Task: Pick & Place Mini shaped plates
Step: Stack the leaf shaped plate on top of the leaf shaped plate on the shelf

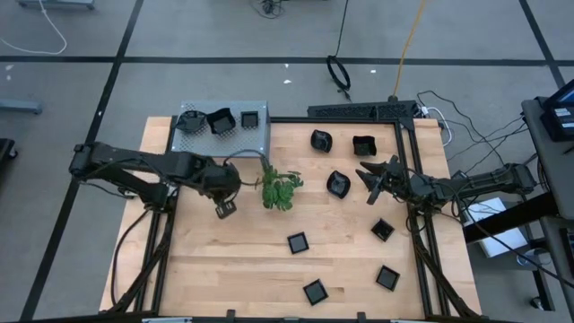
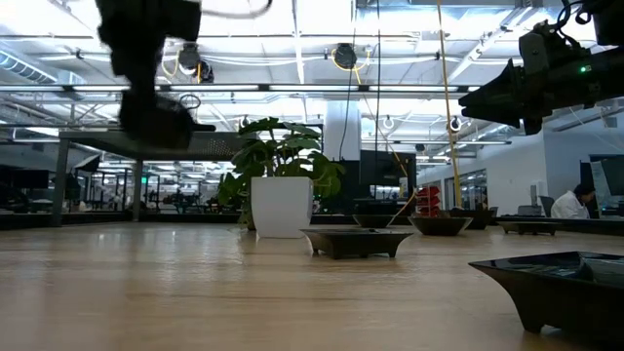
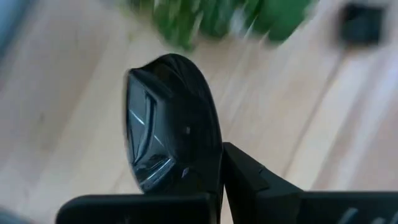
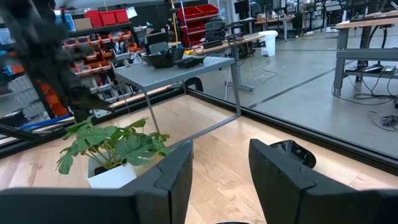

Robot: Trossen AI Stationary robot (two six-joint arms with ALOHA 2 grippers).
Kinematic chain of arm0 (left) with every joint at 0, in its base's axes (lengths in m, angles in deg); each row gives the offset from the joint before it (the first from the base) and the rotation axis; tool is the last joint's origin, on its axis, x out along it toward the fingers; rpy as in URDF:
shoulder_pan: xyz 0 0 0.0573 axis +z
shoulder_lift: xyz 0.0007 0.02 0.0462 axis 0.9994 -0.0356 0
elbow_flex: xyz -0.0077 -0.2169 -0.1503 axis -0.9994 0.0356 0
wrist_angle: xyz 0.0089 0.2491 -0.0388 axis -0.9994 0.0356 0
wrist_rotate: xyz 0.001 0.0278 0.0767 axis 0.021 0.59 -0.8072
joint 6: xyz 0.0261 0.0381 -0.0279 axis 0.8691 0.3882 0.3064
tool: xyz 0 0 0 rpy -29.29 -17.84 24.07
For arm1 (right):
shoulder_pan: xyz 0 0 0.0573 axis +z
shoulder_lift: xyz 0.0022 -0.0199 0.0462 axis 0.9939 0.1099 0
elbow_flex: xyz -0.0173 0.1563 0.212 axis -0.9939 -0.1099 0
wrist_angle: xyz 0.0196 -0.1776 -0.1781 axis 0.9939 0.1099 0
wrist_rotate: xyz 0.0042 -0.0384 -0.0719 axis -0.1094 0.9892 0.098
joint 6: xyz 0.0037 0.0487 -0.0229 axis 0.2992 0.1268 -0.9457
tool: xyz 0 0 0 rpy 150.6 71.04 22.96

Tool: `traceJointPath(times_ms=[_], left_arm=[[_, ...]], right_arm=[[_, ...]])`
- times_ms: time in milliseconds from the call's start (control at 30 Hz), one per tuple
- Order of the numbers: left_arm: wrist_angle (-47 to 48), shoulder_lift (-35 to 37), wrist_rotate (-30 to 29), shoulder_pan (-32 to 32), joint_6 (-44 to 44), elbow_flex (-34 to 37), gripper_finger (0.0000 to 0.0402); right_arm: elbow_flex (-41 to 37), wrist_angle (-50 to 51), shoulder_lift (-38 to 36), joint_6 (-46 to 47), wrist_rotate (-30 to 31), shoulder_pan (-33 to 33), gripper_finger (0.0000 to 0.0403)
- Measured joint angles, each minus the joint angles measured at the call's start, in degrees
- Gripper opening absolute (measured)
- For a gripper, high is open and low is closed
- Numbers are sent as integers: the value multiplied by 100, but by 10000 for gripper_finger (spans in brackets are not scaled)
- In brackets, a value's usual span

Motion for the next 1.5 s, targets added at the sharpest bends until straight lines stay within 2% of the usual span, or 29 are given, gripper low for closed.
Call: traceJointPath(times_ms=[100, 267, 433, 567, 667, 867, 1033, 1167, 1500], left_arm=[[25, 265, -130, 53, 112, -394, 15], [308, 562, -1001, 191, 238, -789, 5], [304, 919, -2131, 460, 548, -937, 19], [322, 1117, -3236, 890, 418, -947, 13], [351, 1134, -3672, 1365, 246, -948, 5], [922, 888, -3713, 2437, 352, -947, 14], [1174, 483, -3575, 3170, 489, -947, 5], [1191, 186, -3236, 3518, 1387, -947, 15], [1400, -121, -3056, 4104, 3646, -944, 7]], right_arm=[[0, 2, 0, 0, 1, 1, 144], [0, 2, 0, 1, -1, 0, 145], [0, 2, 0, -1, 1, 2, 144], [0, 0, 0, 1, 1, 0, 146], [0, 1, 0, -1, 0, 0, 144], [0, 1, 0, 1, 0, 1, 146], [0, 0, 0, 1, -1, 2, 144], [0, 2, 0, 1, 1, 2, 145], [0, 1, 0, 0, 0, 0, 146]])
